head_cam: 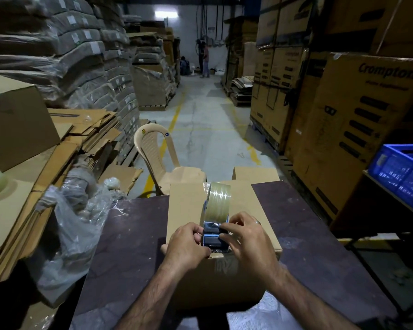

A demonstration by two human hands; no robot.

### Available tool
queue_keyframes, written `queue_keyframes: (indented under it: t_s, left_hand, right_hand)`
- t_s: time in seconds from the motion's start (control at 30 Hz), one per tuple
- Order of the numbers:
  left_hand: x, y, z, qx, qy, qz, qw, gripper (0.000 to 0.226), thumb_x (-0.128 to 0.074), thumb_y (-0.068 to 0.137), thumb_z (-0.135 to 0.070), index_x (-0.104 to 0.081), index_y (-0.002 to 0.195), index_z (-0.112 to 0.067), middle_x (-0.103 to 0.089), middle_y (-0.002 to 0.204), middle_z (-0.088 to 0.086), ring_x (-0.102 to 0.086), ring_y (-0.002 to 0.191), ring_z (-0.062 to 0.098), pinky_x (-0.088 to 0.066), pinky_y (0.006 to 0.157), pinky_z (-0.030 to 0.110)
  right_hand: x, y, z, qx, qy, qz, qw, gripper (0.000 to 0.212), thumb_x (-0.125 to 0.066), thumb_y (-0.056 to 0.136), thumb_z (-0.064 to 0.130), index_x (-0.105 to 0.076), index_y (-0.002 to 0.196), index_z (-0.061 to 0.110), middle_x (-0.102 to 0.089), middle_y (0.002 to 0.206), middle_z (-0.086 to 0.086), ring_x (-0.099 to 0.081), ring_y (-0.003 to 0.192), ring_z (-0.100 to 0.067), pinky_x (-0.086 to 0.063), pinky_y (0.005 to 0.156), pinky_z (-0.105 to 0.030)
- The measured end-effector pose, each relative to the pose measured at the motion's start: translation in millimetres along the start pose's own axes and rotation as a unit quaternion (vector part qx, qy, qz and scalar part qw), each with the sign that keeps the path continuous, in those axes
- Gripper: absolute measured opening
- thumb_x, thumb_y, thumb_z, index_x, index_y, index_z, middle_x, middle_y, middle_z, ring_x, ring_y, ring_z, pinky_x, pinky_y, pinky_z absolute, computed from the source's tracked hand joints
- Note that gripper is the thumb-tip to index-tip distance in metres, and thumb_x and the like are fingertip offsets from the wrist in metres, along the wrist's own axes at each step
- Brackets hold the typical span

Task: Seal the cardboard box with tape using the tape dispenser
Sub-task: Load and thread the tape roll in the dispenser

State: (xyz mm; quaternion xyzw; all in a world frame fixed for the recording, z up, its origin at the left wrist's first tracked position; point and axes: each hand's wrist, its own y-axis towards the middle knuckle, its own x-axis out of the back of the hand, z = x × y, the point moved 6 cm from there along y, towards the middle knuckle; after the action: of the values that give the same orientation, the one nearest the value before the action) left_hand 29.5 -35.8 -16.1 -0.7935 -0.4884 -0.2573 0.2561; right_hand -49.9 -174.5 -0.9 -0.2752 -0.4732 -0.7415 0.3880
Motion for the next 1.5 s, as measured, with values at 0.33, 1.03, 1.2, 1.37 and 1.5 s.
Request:
queue_keyframes:
  t_s: [0.33, 1.03, 1.2, 1.37, 1.5]
  left_hand:
    - [-6.2, 16.0, 1.6, 0.176, -0.258, 0.171, 0.934, 0.017, -0.052, 0.094, -0.013, -0.063, 0.083, -0.008, -0.041, 0.053, 0.000, -0.035, 0.042, 0.008, -0.024, 0.034, 0.016]
    - [-22.5, 36.3, 4.4, 0.172, -0.203, 0.143, 0.953, 0.027, -0.052, 0.095, -0.027, -0.063, 0.081, -0.007, -0.040, 0.047, -0.002, -0.031, 0.039, 0.010, -0.023, 0.042, 0.022]
    - [-17.8, 31.7, -0.8, 0.159, -0.199, 0.133, 0.958, 0.031, -0.048, 0.097, -0.027, -0.062, 0.081, -0.005, -0.038, 0.045, 0.000, -0.029, 0.035, 0.011, -0.022, 0.039, 0.019]
    - [-6.5, 25.1, -5.5, 0.083, -0.162, 0.076, 0.980, 0.031, -0.051, 0.097, -0.030, -0.066, 0.092, -0.003, -0.062, 0.051, 0.004, -0.048, 0.039, 0.012, -0.037, 0.042, 0.021]
    - [-0.1, 21.7, 3.4, 0.072, -0.154, 0.059, 0.984, 0.031, -0.055, 0.096, -0.026, -0.067, 0.080, -0.003, -0.071, 0.061, 0.011, -0.062, 0.049, 0.017, -0.049, 0.045, 0.026]
  right_hand:
    - [-1.0, 4.3, 6.2, 0.083, -0.034, -0.024, 0.996, 0.013, -0.079, 0.074, 0.018, -0.075, 0.086, 0.016, -0.065, 0.086, 0.002, -0.059, 0.073, -0.017, -0.046, 0.057, -0.022]
    - [-5.5, 2.0, 8.0, 0.175, -0.080, -0.022, 0.981, 0.020, -0.045, 0.082, 0.023, -0.055, 0.089, 0.008, -0.059, 0.091, -0.007, -0.054, 0.074, -0.019, -0.051, 0.052, -0.027]
    - [-3.1, -0.3, 3.7, 0.146, -0.042, -0.025, 0.988, 0.020, -0.049, 0.092, 0.026, -0.062, 0.098, 0.011, -0.058, 0.094, -0.003, -0.054, 0.078, -0.019, -0.050, 0.053, -0.031]
    - [3.9, 1.4, 7.9, 0.156, -0.087, -0.022, 0.984, 0.022, -0.051, 0.088, 0.030, -0.070, 0.091, 0.018, -0.060, 0.087, 0.001, -0.054, 0.074, -0.017, -0.044, 0.044, -0.026]
    - [2.4, 1.9, 5.8, 0.150, -0.083, -0.017, 0.985, 0.015, -0.059, 0.085, 0.027, -0.070, 0.092, 0.019, -0.060, 0.085, 0.002, -0.054, 0.073, -0.017, -0.043, 0.043, -0.025]
